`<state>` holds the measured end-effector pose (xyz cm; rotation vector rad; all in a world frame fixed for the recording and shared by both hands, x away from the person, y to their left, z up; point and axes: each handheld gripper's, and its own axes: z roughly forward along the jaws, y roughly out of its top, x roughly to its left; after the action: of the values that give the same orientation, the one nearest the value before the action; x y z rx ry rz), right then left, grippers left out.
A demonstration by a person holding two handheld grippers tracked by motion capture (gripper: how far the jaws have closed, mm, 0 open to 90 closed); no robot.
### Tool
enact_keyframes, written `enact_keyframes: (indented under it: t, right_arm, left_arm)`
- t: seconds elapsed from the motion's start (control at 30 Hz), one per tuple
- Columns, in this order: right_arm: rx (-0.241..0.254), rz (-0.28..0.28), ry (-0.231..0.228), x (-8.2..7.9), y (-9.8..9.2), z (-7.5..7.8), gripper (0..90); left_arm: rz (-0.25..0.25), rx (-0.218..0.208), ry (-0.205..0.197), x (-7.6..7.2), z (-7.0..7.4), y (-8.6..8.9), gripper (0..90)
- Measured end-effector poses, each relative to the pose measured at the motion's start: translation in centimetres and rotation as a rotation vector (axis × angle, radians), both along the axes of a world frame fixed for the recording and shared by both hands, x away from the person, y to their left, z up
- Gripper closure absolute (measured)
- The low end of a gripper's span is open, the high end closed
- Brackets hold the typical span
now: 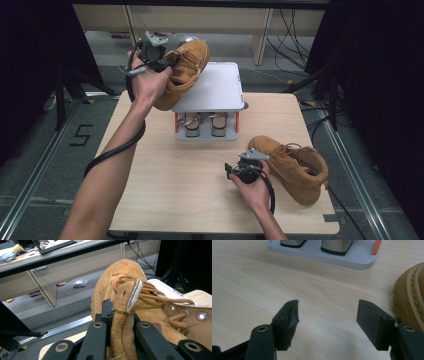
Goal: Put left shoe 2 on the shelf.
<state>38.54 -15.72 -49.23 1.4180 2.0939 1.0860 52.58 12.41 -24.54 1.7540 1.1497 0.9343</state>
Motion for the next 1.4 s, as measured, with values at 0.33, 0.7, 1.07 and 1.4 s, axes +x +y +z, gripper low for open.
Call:
enact_keyframes:
  t: [0.33, 0.7, 1.07, 1.4]
  right_arm:
    - [0.005, 0.012, 0.007, 0.1, 0.1, -0.2, 34.8]
    - [0.006, 0.004, 0.008, 0.0, 0.0, -0.2, 34.8]
    - [0.003, 0.019, 0.009, 0.1, 0.0, -0.4, 34.6]
    - [0.007, 0.008, 0.012, 0.1, -0.2, -0.3, 34.2]
  left_arm:
    - [-0.01, -0.009, 0.015, 0.6, 0.0, -1.2, 83.3]
    - [-0.012, -0.015, 0.03, 1.1, -0.2, -1.9, 83.1]
    - [0.004, -0.035, 0.071, 2.6, -0.3, -1.3, 81.4]
    - [0.032, -0.05, 0.092, 4.1, -0.8, 0.0, 77.7]
